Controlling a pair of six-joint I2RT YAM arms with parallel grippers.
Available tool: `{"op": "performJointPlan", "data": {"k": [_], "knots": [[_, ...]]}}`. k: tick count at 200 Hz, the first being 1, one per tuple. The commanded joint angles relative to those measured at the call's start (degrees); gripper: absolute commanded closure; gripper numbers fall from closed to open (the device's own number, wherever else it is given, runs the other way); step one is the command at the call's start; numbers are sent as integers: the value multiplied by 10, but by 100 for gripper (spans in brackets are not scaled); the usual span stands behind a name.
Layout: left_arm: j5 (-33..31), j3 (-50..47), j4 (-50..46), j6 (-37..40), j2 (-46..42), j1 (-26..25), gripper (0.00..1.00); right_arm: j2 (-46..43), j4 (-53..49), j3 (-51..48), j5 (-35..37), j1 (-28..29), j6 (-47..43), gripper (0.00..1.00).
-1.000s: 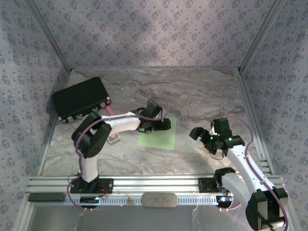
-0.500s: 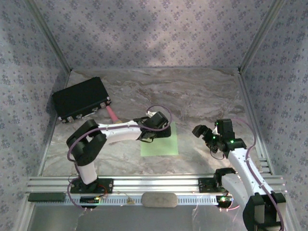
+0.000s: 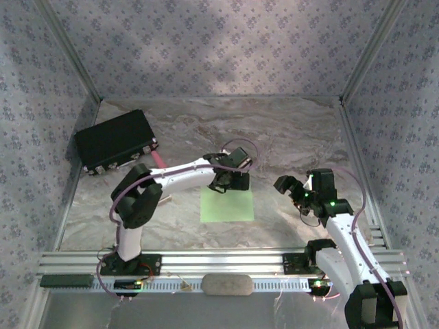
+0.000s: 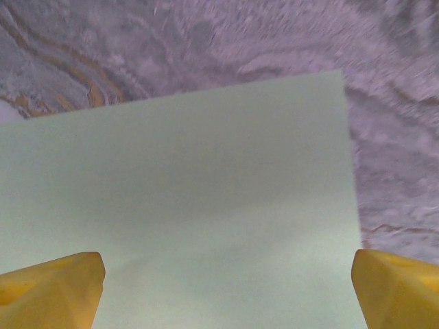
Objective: Fold a paper plane with a square sheet of paper (pick it up from the middle)
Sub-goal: Move the square sheet of paper to the center of the table, then first fold the square sheet of paper in half at the center of the table.
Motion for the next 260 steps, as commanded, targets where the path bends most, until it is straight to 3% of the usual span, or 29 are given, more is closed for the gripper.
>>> {"op": "performJointPlan", "data": {"k": [1, 72, 130, 260], "knots": [[-3, 35, -97, -13, 24, -1, 7, -1, -20, 15, -26, -3, -18, 1], [25, 40, -105, -66, 48, -3, 5, -3, -4, 26, -72, 0, -19, 1], [17, 60, -133, -77, 68, -11, 0, 11, -14, 40, -60, 13, -33, 1], [1, 67, -157, -118, 66, -21, 0, 26, -27, 31, -50, 15, -32, 1]]}}
